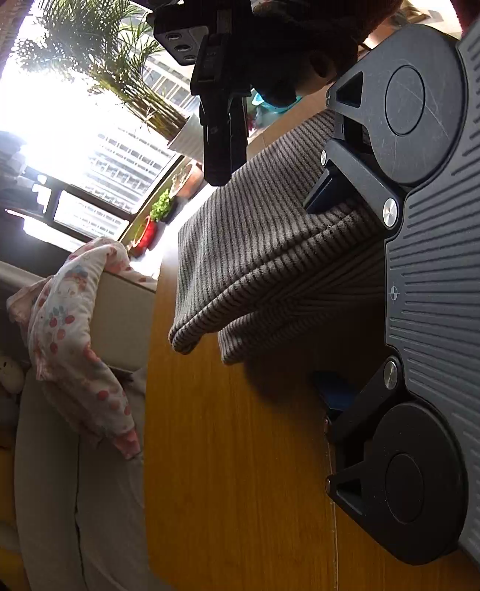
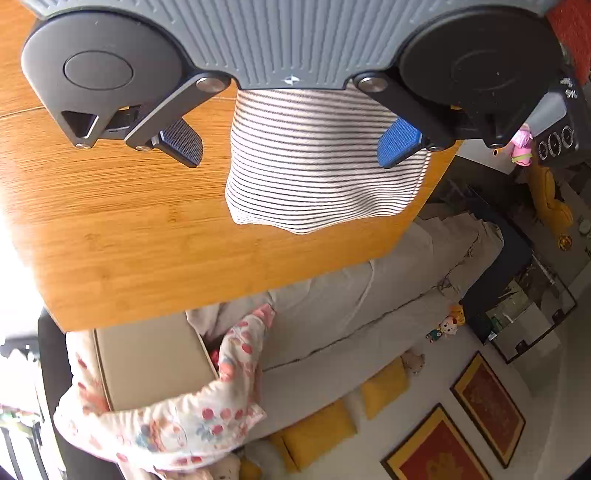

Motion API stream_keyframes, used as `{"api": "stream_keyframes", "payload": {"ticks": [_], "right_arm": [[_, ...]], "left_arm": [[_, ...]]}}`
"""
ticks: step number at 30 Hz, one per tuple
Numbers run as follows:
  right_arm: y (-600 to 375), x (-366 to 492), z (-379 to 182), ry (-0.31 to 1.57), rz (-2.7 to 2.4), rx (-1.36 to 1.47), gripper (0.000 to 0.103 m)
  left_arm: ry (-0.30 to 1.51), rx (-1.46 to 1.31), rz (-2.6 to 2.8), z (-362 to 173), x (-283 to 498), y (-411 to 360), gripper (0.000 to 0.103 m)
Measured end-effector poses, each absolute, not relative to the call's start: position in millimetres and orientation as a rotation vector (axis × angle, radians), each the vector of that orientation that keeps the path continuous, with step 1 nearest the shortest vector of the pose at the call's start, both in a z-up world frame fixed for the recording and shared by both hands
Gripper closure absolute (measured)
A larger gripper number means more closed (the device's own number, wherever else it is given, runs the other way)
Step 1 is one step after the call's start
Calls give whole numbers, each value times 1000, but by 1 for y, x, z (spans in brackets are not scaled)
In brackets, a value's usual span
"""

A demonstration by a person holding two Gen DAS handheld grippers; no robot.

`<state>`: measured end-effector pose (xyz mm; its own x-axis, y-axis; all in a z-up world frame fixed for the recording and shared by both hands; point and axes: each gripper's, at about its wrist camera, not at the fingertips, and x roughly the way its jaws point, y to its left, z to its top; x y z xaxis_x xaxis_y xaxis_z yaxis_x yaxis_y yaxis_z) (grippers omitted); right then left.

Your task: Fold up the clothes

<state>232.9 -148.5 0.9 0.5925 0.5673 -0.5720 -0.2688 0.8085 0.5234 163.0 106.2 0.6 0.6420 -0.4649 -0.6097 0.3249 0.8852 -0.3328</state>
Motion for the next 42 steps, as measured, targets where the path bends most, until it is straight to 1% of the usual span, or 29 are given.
{"api": "stream_keyframes", "payload": {"ticks": [2,4,5,7,9,10,11,12,13,19,21,22,23,28,29,33,35,39,42], "right_arm": [[-141,250,-13,835,534,446,1],[-135,254,-16,830,579,489,14],[-133,250,-10,795,605,487,18],[-128,229,11,682,682,439,19],[-123,209,31,583,735,374,23],[-120,203,36,569,726,335,25],[-120,201,37,571,712,314,30],[-121,200,35,585,694,305,37],[-122,200,33,599,677,297,38],[-129,198,22,684,571,246,35],[-131,197,18,711,535,229,20],[-133,194,16,724,532,238,17],[-136,189,14,736,542,261,17],[-137,162,-7,797,530,316,17],[-136,159,-7,792,537,332,24],[-127,136,13,670,591,258,31],[-125,128,20,626,604,211,31],[-129,137,1,721,518,211,31],[-134,137,-2,725,509,224,31]], "left_arm": [[751,-193,-459,0,164,108,7],[751,-183,-454,0,166,109,5],[752,-178,-449,-1,167,111,4],[765,-193,-466,-2,166,117,3],[771,-203,-472,-4,164,120,1],[771,-206,-472,-5,163,121,1],[771,-208,-472,-5,162,122,1],[769,-207,-469,-5,162,121,1],[768,-206,-466,-5,162,120,1],[764,-197,-461,-4,163,112,1],[763,-193,-460,-3,163,112,1],[763,-190,-459,-3,163,111,1],[762,-188,-459,-3,163,111,1],[763,-183,-459,-2,163,110,1],[764,-182,-459,-2,163,111,1],[765,-177,-447,-1,162,112,1],[771,-198,-449,-3,163,115,0],[781,-212,-457,-3,164,112,0],[774,-173,-451,1,162,105,0]]}}
